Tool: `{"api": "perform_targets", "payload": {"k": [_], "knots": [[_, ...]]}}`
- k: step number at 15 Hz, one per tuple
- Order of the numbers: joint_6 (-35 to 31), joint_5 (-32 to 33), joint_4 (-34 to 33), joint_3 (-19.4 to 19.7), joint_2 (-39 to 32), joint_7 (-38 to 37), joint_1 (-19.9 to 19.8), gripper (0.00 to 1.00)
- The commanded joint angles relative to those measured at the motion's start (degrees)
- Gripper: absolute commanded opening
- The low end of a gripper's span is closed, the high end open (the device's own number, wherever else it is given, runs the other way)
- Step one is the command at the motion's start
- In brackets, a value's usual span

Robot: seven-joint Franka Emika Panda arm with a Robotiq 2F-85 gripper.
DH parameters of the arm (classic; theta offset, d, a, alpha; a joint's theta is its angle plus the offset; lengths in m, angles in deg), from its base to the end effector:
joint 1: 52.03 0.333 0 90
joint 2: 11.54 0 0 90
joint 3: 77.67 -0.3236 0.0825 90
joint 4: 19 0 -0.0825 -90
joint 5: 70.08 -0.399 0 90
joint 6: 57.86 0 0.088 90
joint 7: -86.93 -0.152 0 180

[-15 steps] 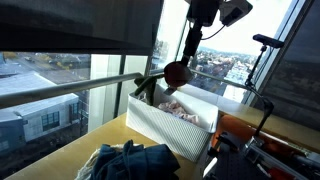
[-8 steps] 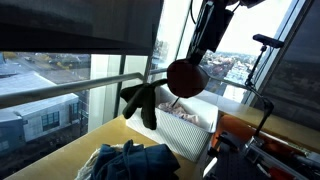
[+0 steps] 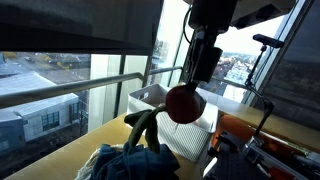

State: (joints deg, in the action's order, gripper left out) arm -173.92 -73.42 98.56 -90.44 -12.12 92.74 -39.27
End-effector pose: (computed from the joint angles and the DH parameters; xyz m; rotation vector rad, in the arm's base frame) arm 0.5020 0.2460 0.3855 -2.9895 -0.7960 0.0693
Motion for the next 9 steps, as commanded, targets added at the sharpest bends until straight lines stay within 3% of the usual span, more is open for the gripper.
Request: {"api": "perform_targets", "payload": {"k": [1, 7, 8, 9], "knots": [[0.58, 0.93, -4.55, 0.88, -3.36, 1.49, -0.9, 0.01], [-0.01, 0.89, -5.9, 1.82, -7.09, 2.89, -2.45, 0.01], [-0.06, 0.75, -5.77, 1.79, -7.42, 2.87, -2.49, 0.31], [-0.01, 0.71, -5.66, 1.75, -7.66, 2.81, -2.51, 0.32]]}}
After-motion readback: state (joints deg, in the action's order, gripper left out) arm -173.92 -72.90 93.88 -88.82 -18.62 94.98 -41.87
